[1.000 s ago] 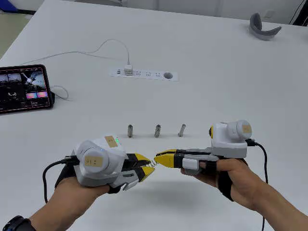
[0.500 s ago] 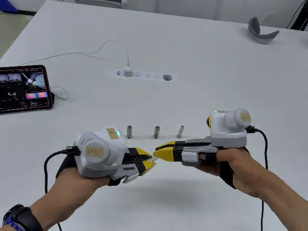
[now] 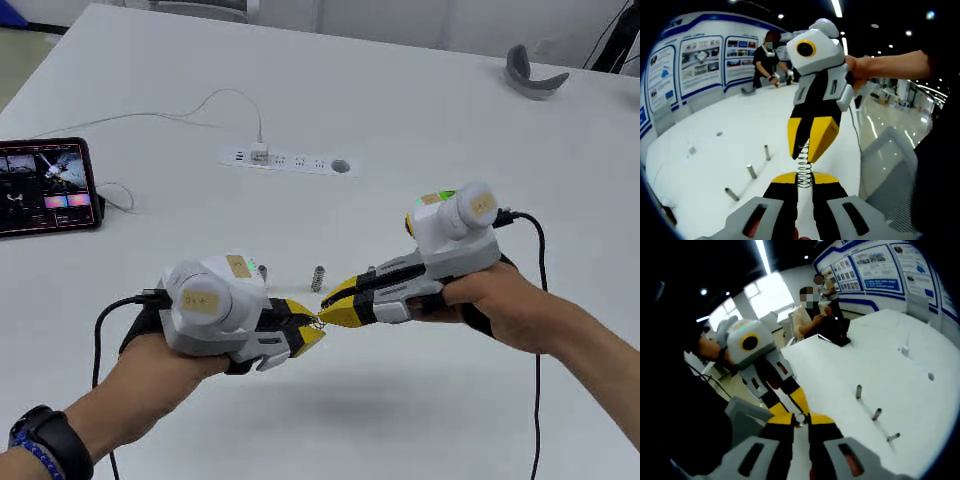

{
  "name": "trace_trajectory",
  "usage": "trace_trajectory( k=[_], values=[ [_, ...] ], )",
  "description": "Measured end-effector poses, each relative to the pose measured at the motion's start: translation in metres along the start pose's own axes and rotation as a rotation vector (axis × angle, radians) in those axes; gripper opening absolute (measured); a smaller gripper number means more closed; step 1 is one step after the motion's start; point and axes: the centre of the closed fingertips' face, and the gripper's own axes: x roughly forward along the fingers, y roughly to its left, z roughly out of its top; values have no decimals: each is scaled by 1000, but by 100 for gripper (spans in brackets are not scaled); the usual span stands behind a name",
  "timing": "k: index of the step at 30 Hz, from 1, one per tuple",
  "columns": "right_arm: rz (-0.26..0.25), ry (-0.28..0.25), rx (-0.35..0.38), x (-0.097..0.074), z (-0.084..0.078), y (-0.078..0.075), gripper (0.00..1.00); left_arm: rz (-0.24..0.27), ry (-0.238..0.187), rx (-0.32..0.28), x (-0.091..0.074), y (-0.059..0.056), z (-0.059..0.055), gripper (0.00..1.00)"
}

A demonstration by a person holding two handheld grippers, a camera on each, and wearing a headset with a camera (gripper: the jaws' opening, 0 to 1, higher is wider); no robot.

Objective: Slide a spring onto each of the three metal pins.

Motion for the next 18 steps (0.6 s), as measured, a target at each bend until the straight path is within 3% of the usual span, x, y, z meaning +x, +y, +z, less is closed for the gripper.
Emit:
trace_trajectory(
  k=[3, 12, 18],
  values=[
    [8, 64, -69, -1, -1, 3, 12, -9, -3, 6, 2, -2, 2, 9],
    [37, 178, -178, 1, -9, 7, 12, -28, -13, 28, 3, -7, 7, 9],
    [54, 211, -211, 2, -12, 9, 12, -39, -17, 33, 3, -9, 9, 9]
  ],
)
